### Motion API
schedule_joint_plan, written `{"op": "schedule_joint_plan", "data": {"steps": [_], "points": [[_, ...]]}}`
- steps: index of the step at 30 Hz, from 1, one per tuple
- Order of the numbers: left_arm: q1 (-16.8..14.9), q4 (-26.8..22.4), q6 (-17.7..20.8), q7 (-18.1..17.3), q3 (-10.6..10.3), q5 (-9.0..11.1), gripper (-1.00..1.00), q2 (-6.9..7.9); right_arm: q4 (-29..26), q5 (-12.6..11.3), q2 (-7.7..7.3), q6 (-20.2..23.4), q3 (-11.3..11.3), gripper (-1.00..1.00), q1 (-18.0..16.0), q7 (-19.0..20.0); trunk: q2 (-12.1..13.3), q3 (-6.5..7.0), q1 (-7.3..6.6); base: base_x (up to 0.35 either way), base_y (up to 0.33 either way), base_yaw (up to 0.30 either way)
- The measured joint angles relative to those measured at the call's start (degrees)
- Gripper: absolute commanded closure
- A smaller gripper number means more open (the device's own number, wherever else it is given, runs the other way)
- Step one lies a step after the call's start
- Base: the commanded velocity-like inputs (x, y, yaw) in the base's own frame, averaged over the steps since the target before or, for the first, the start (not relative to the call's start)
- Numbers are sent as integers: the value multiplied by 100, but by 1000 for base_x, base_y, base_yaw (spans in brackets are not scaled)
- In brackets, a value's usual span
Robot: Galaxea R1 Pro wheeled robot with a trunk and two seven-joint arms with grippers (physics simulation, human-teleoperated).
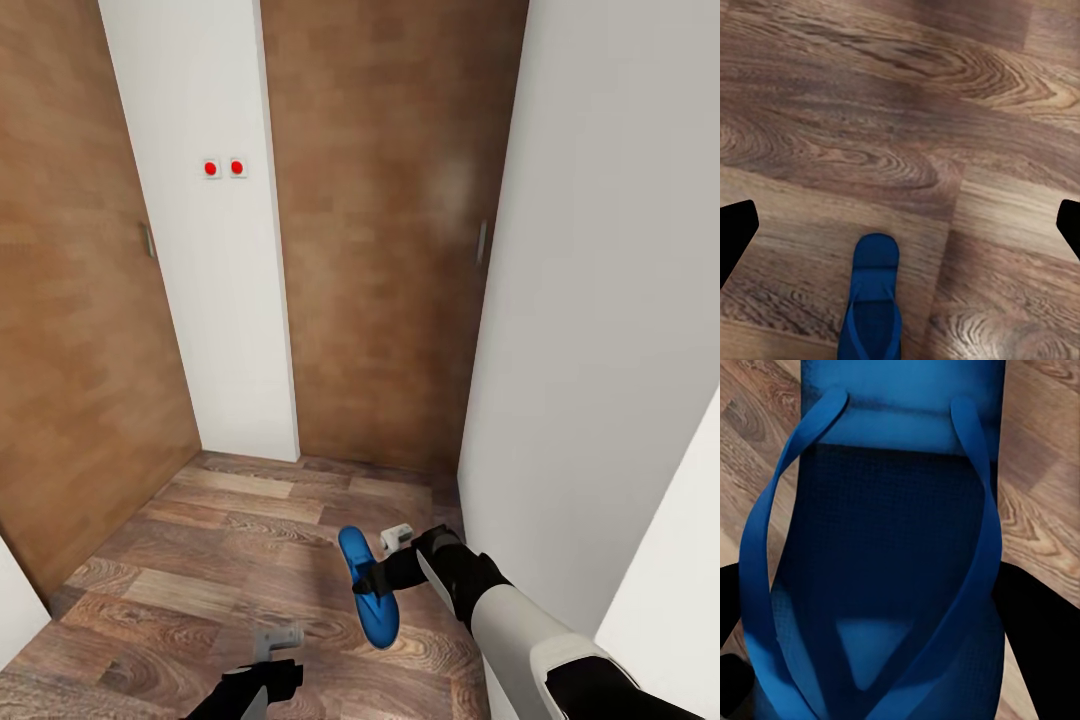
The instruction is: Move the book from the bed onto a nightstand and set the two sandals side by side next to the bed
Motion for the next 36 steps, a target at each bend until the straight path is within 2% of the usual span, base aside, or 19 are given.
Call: {"op": "schedule_joint_plan", "data": {"steps": [25, 36], "points": [[14, 82, 68, 12, 66, 12, -100, 9, 0, 6, 0, -10, 0, 100, 0, -1, -1003, -449, 549, 0, 0, 0], [14, 265, 77, 106, 343, 27, -100, 13, 0, 6, 0, -14, 0, 100, 0, -1, -1444, -646, 791, 0, 0, 0]]}}
